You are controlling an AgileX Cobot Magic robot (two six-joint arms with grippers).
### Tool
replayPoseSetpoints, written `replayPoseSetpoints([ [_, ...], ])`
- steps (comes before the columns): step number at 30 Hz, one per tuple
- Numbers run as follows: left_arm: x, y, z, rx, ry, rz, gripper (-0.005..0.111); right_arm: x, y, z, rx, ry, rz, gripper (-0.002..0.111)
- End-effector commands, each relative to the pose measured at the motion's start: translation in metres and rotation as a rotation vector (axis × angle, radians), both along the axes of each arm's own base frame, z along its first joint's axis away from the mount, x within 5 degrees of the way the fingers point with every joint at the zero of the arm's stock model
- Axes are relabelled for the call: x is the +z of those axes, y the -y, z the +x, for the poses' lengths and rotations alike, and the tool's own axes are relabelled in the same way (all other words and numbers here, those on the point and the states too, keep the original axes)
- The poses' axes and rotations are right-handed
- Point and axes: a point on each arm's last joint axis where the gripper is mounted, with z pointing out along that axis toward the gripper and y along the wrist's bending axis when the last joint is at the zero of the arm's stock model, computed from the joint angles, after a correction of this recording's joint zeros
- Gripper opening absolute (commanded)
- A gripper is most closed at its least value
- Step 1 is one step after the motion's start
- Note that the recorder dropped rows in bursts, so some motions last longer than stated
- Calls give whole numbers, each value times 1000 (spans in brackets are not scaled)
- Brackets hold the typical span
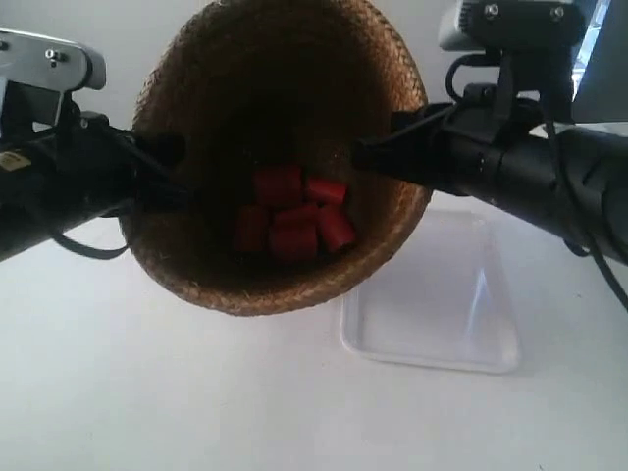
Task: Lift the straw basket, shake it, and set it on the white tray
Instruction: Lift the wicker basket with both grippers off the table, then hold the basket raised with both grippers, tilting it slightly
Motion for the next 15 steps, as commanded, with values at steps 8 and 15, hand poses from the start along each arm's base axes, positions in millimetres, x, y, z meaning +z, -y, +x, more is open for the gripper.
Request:
replayPoseSetpoints([
  [8, 16, -9, -30, -46, 121, 2, 0, 3, 11, -28, -3, 93, -31, 0],
  [15, 11, -7, -25, -36, 112, 15, 0, 1, 10, -25, -8, 98, -52, 0],
])
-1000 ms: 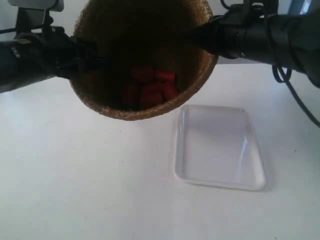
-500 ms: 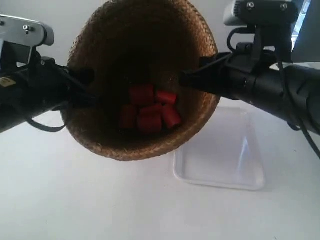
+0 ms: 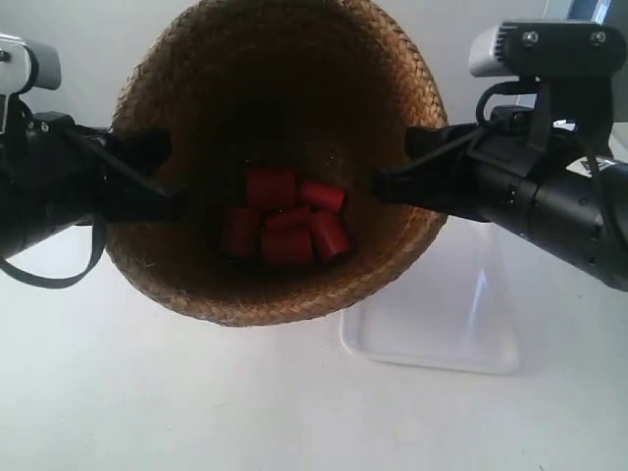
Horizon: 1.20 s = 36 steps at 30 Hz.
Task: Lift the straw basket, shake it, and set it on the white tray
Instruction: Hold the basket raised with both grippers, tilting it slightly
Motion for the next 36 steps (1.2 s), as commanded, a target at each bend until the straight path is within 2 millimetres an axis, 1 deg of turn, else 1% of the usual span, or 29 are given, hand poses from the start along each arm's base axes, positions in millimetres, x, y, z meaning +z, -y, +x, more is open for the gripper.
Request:
replayPoseSetpoints([
  [1, 3, 1, 1, -6, 62, 62, 0, 3, 2, 1, -11, 56, -56, 0],
  [8, 3, 0, 2, 5, 68, 58, 0, 4, 3, 2, -20, 68, -58, 0],
  [13, 3, 1, 4, 1, 109, 127, 0, 5, 5, 4, -53, 96, -60, 0],
  [16, 4, 1, 2, -2, 91, 94, 0, 5, 4, 2, -31, 81, -57, 0],
  [18, 7, 3, -9, -68, 65, 91, 0, 7, 0, -8, 57, 30, -43, 0],
  [20, 14, 6, -24, -156, 59, 98, 0, 17, -4, -27, 161, 14, -16, 0],
  [23, 30, 5, -55, -265, 132, 70, 0, 45, 2, -59, 240, 114, 48, 0],
  [25, 41, 1, -71, -304, 199, 50, 0, 58, 11, -73, 238, 185, 79, 0],
  [26, 43, -2, -76, -318, 227, 63, 0, 61, 17, -76, 201, 234, 84, 0],
  [27, 42, -3, -77, -310, 243, 84, 0, 63, 25, -74, 123, 297, 78, 0],
  [28, 40, -6, -71, -253, 282, 119, 0, 60, 33, -67, 1, 360, 71, 0],
  [29, 34, -13, -57, -104, 314, 146, 0, 52, 39, -54, -138, 393, 65, 0],
  [30, 28, -21, -39, 72, 306, 140, 0, 41, 38, -39, -218, 377, 40, 0],
  [31, 22, -23, -23, 162, 279, 153, 0, 30, 34, -24, -261, 347, 4, 0],
  [32, 15, -21, -10, 170, 231, 172, 0, 17, 25, -9, -232, 276, -28, 0],
  [33, 9, -15, -1, 114, 164, 182, 0, 9, 16, 2, -181, 212, -51, 0],
  [34, 3, -6, 2, 27, 112, 198, 0, -2, 4, 11, -122, 132, -64, 0],
  [35, 0, 1, 1, -33, 79, 194, 0, -9, -3, 16, -92, 81, -63, 0],
  [36, 0, 5, 0, -70, 82, 182, 0, -14, -6, 18, -89, 53, -38, 0],
])
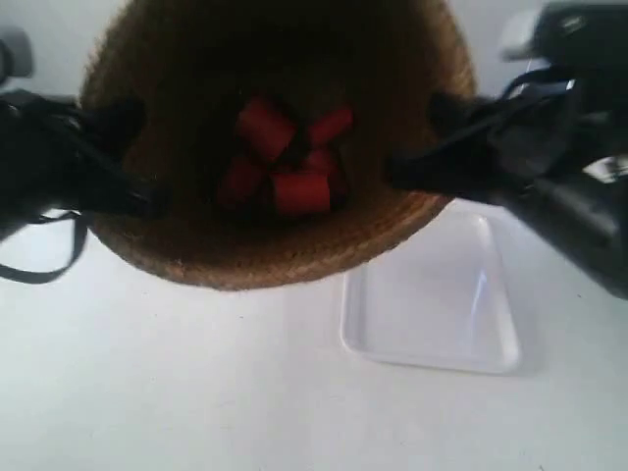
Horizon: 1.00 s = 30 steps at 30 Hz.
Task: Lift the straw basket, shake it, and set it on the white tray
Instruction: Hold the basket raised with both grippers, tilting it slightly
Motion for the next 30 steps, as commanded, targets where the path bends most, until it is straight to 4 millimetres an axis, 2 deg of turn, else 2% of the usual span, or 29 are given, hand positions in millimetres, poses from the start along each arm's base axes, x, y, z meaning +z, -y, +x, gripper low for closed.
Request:
replayPoseSetpoints([
  [1, -11, 16, 6, -135, -68, 49, 0, -20, -12, 24, -19, -87, 13, 0],
  [9, 5, 13, -7, -155, 2, 25, 0, 3, -7, 9, 2, 0, 44, 0],
  [16, 3, 15, -6, -157, -9, 27, 0, 4, -7, 7, 19, 1, 9, 0],
  [18, 11, 16, -19, -224, -4, 30, 0, 15, -9, -9, 113, -18, 33, 0],
  [20, 21, 16, -42, -320, 36, 38, 0, 30, -9, -34, 230, -3, 47, 0],
  [21, 27, 14, -58, -372, 73, 23, 0, 38, -5, -49, 271, 30, 56, 0],
  [23, 31, 10, -75, -424, 120, 0, 0, 45, 7, -72, 289, 100, 92, 0],
  [24, 29, 8, -79, -425, 137, -1, 0, 45, 14, -76, 256, 144, 90, 0],
  [25, 27, 5, -77, -385, 175, 27, 0, 42, 26, -75, 141, 229, 70, 0],
  [26, 21, -1, -65, -251, 220, 42, 0, 35, 39, -67, -35, 294, 76, 0],
  [27, 18, -10, -48, -58, 226, -25, 0, 27, 44, -58, -160, 314, 66, 0],
  [28, 14, -13, -35, 52, 213, -41, 0, 21, 47, -50, -244, 309, 57, 0],
  [29, 9, -10, -23, 73, 179, -8, 0, 14, 40, -39, -236, 269, 2, 0],
  [30, 3, -2, -16, 15, 113, 30, 0, 10, 31, -32, -190, 224, -26, 0],
])
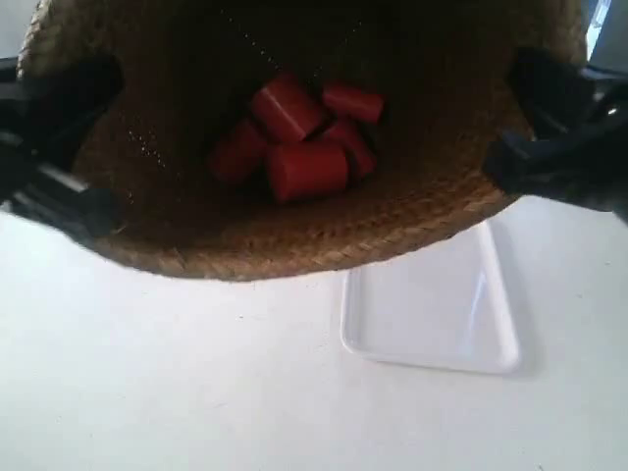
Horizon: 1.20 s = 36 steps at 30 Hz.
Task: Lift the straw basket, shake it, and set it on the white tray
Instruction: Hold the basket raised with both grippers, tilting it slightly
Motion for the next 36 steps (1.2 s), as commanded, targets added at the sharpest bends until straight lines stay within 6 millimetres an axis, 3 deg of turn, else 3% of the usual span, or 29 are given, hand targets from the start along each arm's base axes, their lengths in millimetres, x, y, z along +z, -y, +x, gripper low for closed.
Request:
replayPoseSetpoints([
  [1, -28, 13, 37, 63, -159, 137, 0, -20, -6, 34, -145, -41, -140, 0],
  [4, -33, 29, 33, -83, -210, 168, 0, -29, -23, 39, -17, -160, -157, 0],
  [11, -16, 27, 17, -124, -161, 100, 0, -14, -18, 18, 73, -141, -83, 0],
  [21, -38, 33, 34, -43, -256, 123, 0, -30, -28, 32, 65, -215, -119, 0],
  [22, -36, 36, 26, -103, -275, 140, 0, -29, -30, 27, 113, -236, -115, 0],
  [23, -24, 39, 0, -251, -250, 170, 0, -18, -33, 1, 277, -239, -105, 0],
  [24, -17, 37, -15, -304, -211, 157, 0, -11, -30, -12, 326, -214, -87, 0],
  [27, -3, 22, -38, -321, -122, 68, 0, 5, -6, -41, 316, -58, -13, 0],
  [29, -9, 11, -27, -151, -123, 77, 0, -6, 9, -33, 120, 5, 4, 0],
  [30, -18, 10, -2, 68, -101, 156, 0, -24, 8, -7, -72, -20, -56, 0],
  [31, -21, 15, 6, 75, -91, 203, 0, -27, 2, 4, -100, -30, -93, 0],
  [32, -26, 28, 22, 40, -140, 239, 0, -32, -17, 25, -70, -88, -150, 0],
  [33, -27, 33, 24, 16, -168, 250, 0, -34, -29, 30, -9, -137, -164, 0],
  [34, -30, 36, 22, -32, -202, 264, 0, -35, -43, 30, 101, -198, -180, 0],
  [36, -30, 34, 20, -35, -205, 248, 0, -30, -45, 25, 121, -171, -171, 0],
])
